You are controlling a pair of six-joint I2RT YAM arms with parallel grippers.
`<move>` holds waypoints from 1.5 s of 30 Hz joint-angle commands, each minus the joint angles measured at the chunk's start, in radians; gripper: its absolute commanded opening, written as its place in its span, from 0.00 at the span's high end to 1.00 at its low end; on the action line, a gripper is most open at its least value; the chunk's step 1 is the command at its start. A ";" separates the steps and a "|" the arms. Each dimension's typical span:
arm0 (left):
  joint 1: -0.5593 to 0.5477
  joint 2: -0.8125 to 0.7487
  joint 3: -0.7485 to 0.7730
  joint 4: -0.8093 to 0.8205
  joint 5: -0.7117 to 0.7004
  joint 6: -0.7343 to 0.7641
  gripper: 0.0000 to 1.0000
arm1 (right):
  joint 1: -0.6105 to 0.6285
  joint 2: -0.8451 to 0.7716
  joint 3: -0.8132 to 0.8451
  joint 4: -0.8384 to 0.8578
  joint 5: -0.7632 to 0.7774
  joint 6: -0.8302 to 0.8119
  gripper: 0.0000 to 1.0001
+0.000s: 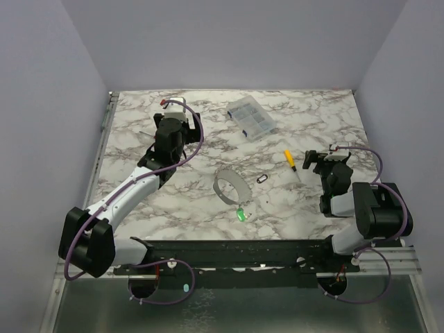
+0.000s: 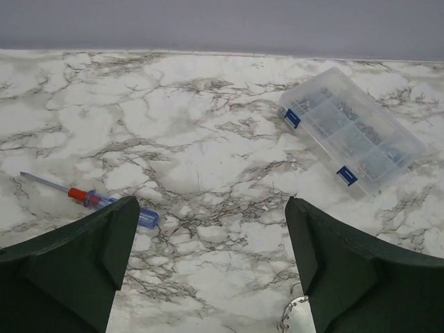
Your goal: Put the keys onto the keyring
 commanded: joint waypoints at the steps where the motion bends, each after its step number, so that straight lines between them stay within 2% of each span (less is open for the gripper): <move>1: 0.003 0.011 0.028 -0.013 0.032 -0.012 0.06 | -0.005 0.011 0.013 0.016 0.011 0.010 0.00; 11: 0.004 0.021 0.028 -0.015 0.025 -0.001 0.06 | -0.004 0.011 0.013 0.015 0.011 0.012 0.00; 21: 0.003 0.022 0.030 -0.016 0.029 0.003 0.06 | -0.005 0.010 0.005 0.030 0.083 0.027 0.00; 22: 0.003 0.024 0.032 -0.017 0.031 0.001 0.06 | -0.001 0.008 0.002 0.039 0.104 0.030 0.00; 23: 0.004 0.024 0.031 -0.016 0.032 0.000 0.06 | 0.017 -0.006 0.006 0.014 0.193 0.042 0.00; 25: 0.004 0.027 0.030 -0.015 0.029 0.003 0.06 | 0.030 -0.061 0.033 -0.060 0.237 0.029 0.00; 27: 0.003 0.029 0.029 -0.015 0.023 0.005 0.06 | 0.034 -0.132 0.125 -0.286 0.286 0.039 0.00; 32: 0.003 0.039 0.038 -0.016 0.014 -0.014 0.08 | 0.035 -0.291 0.301 -0.617 0.205 0.107 0.00; 35: 0.004 0.047 0.037 -0.016 -0.002 -0.018 0.08 | 0.035 -0.343 0.349 -0.686 0.193 0.226 0.00; 37: 0.004 0.054 0.040 -0.019 -0.011 -0.030 0.09 | 0.035 -0.370 0.389 -0.815 0.231 0.376 0.00; 41: 0.003 0.077 0.056 -0.033 -0.006 -0.058 0.10 | 0.035 -0.355 0.492 -0.966 0.003 0.341 0.00; 45: 0.003 0.090 0.065 -0.043 0.009 -0.066 0.11 | 0.035 -0.294 0.588 -1.088 -0.192 0.342 0.06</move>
